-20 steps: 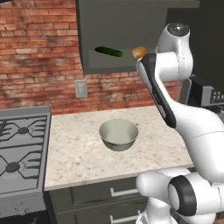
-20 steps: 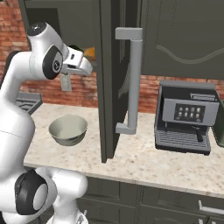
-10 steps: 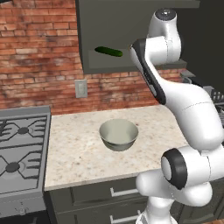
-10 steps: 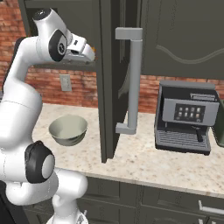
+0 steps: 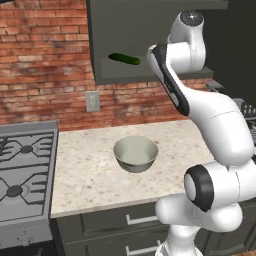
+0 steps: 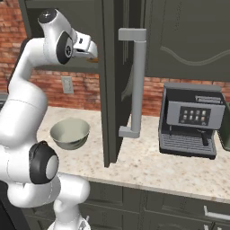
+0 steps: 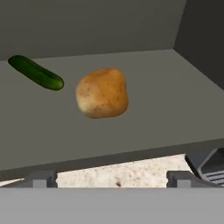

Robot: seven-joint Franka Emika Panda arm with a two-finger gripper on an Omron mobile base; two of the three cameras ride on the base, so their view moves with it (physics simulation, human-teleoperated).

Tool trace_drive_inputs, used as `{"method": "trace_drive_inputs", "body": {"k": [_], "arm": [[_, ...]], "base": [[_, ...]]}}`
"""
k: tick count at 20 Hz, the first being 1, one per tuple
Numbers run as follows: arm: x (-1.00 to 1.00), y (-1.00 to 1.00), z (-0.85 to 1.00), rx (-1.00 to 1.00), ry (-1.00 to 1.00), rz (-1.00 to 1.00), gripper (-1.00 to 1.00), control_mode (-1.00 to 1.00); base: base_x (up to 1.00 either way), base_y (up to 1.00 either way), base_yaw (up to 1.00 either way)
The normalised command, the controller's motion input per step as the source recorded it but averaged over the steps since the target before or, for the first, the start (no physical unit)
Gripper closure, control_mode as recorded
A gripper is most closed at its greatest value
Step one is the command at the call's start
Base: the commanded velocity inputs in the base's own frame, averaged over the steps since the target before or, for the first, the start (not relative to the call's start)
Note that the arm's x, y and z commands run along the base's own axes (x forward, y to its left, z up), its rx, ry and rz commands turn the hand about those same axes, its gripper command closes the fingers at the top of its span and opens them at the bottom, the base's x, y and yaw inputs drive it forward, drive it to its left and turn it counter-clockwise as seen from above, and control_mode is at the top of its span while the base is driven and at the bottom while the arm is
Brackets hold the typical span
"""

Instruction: Pick the potato from the cabinet and place it in the bowl. Then pick the bowl and place it in the sink. Then turn on the sink facuet.

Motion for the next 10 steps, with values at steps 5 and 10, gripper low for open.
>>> {"method": "trace_drive_inputs", "body": {"k": [5,10], "arm": [[0.40,0.00,-0.04,0.00,-0.06,0.04,-1.00,-1.00],[0.32,0.00,0.00,0.00,0.00,0.00,-1.00,-1.00]], "base": [[0.00,0.00,0.00],[0.00,0.00,0.00]]}}
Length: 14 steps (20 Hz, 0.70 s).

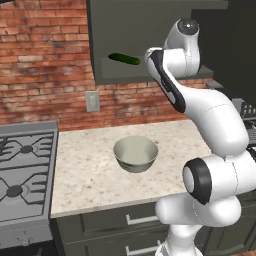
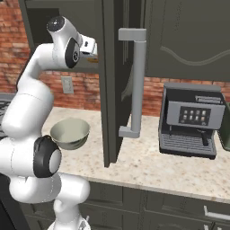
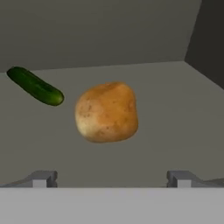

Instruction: Pick the potato from the cabinet and place it in the bowl. Then pick the bowl and place it in the sink. Then turn on the sink facuet.

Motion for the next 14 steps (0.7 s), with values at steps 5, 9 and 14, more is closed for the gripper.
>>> {"method": "trace_drive_inputs", "body": {"k": [5,9,14], "arm": [[0.41,0.00,0.00,0.00,0.00,0.00,-1.00,-1.00],[0.54,0.00,0.00,0.00,0.00,0.00,-1.00,-1.00],[0.43,0.00,0.00,0.00,0.00,0.00,-1.00,-1.00]], "base": [[0.00,0.00,0.00],[0.00,0.00,0.00],[0.00,0.00,0.00]]}}
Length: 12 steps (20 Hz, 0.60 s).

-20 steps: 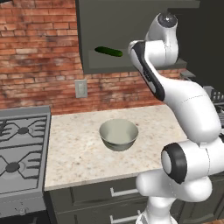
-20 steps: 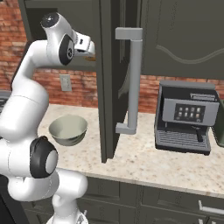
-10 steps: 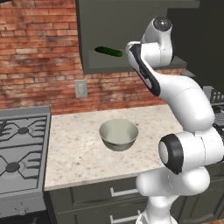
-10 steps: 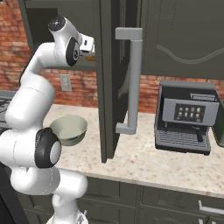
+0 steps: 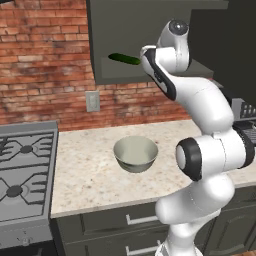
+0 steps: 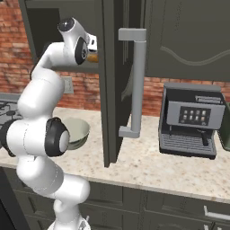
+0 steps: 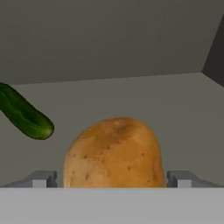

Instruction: Pick the potato from the cabinet and place it in the bowl. Then pick the bowl and place it in the sink. Then turn on the sink facuet.

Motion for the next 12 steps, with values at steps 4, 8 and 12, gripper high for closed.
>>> {"method": "trace_drive_inputs", "body": {"k": [4,8,12], "arm": [[0.11,0.00,0.00,0.00,0.00,0.00,-1.00,-1.00],[0.00,0.00,-0.12,0.00,0.00,0.00,-1.00,-1.00],[0.01,0.00,-0.26,0.00,0.00,0.01,1.00,-1.00]], "base": [[0.00,0.00,0.00],[0.00,0.00,0.00],[0.00,0.00,0.00]]}}
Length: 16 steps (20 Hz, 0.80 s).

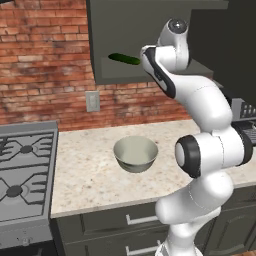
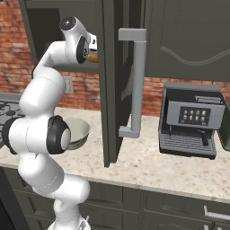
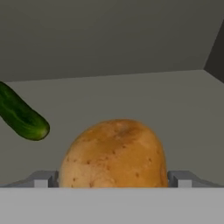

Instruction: Pick the potato from the cabinet and place it in the bowl. Then pick the bowl and place it in the sink. Then turn on the sink facuet.

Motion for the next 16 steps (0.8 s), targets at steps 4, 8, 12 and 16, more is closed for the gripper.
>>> {"method": "trace_drive_inputs", "body": {"k": [4,8,12,16], "arm": [[0.00,0.00,-0.26,0.00,0.00,0.02,1.00,-1.00],[-0.16,0.00,-0.16,0.00,-0.02,0.03,1.00,-1.00],[-0.72,0.00,-0.19,0.00,-0.06,0.03,1.00,-1.00],[-1.00,0.00,-0.21,-0.03,-0.10,0.05,1.00,-1.00]], "base": [[0.00,0.00,0.00],[0.00,0.00,0.00],[0.00,0.00,0.00],[0.00,0.00,0.00]]}}
